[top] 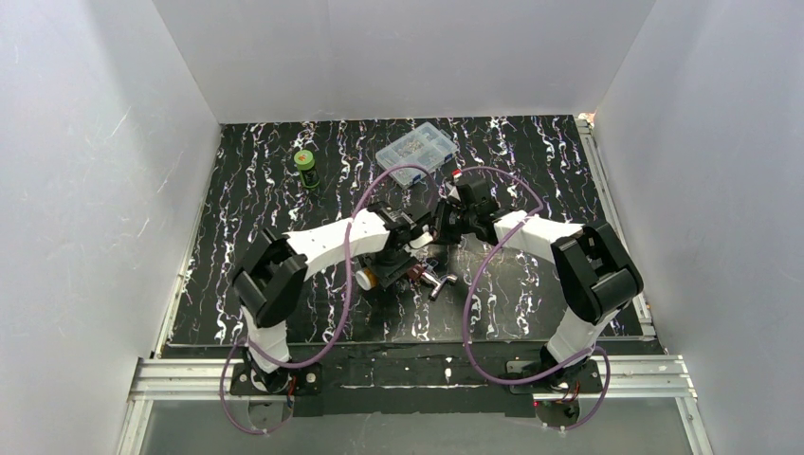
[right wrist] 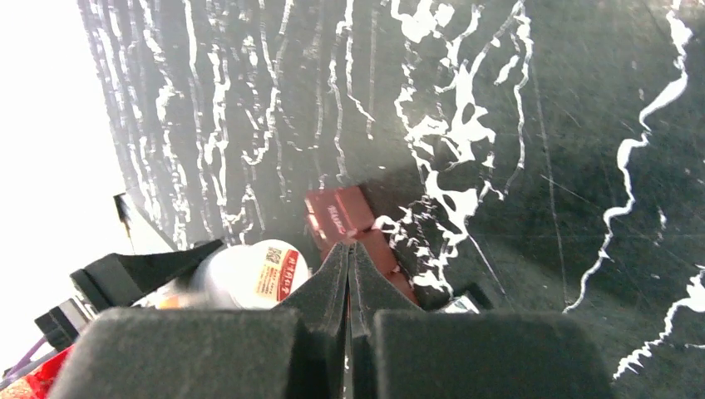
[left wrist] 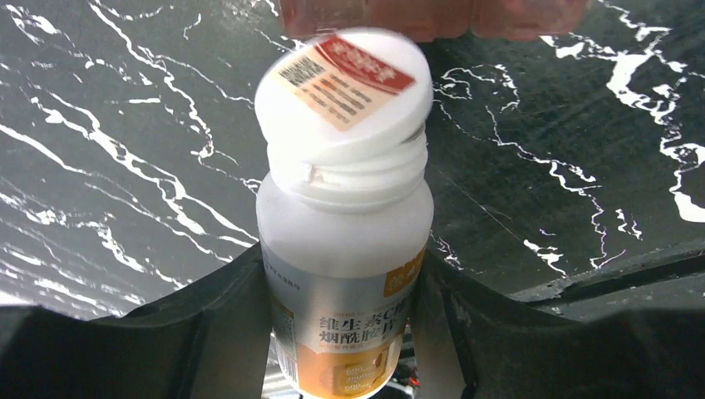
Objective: Sort the pills into containers
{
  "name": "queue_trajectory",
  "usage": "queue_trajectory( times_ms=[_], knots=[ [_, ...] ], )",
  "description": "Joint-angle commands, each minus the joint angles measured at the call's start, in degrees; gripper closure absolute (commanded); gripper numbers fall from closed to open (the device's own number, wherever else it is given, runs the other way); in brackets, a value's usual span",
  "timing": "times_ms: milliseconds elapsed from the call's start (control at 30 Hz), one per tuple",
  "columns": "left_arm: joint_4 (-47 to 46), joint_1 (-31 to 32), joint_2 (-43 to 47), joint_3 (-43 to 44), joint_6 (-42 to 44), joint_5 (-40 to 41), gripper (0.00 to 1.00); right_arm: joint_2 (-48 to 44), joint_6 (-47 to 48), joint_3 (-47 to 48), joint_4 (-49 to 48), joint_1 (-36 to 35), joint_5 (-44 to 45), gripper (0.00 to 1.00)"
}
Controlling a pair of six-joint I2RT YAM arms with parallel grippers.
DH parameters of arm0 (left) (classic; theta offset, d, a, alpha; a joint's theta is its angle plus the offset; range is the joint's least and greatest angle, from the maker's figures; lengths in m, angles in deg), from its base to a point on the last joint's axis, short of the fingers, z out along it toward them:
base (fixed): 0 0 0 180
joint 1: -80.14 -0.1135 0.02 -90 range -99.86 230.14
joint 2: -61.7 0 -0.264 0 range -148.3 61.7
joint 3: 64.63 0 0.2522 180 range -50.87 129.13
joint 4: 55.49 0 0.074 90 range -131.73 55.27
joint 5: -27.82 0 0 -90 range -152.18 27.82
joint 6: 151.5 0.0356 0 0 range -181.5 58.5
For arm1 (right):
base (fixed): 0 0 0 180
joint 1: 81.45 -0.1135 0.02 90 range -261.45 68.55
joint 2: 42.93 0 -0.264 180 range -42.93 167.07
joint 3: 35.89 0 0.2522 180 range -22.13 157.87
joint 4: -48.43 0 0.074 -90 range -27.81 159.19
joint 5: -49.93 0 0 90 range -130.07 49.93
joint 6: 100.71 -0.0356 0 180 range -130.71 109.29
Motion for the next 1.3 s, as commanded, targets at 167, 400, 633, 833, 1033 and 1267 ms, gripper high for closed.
queue_trajectory(
  times_ms=[167, 400, 633, 833, 1033, 1267],
  knots=[
    [-9.02, 0.26, 3.84, -3.06, 1.67, -4.32, 1.00, -1.89, -0.51, 2.76, -5.41, -0.04, 0.12, 0.97],
    [-2.72, -0.29, -1.88, 3.82, 2.95, 0.89, 1.00, -1.85, -0.55, 2.73, -5.40, -0.09, -0.23, 0.97],
    [6.23, -0.03, -8.24, 11.37, 5.27, 4.42, 1.00, -1.76, -0.48, 2.93, -5.39, -0.06, -0.41, 0.97],
    [10.09, 1.42, -11.48, 15.43, 6.71, 6.26, 1.00, -1.73, -0.53, 3.04, -5.40, -0.08, -0.49, 0.97],
    [10.40, 1.55, -12.32, 18.26, 7.00, 6.56, 1.00, -1.81, -0.46, 2.94, -5.40, -0.09, -0.41, 0.97],
    [11.33, 1.56, -13.53, 20.48, 7.80, 7.64, 1.00, -1.94, -0.54, 2.85, -5.40, -0.08, -0.45, 0.97]
  ],
)
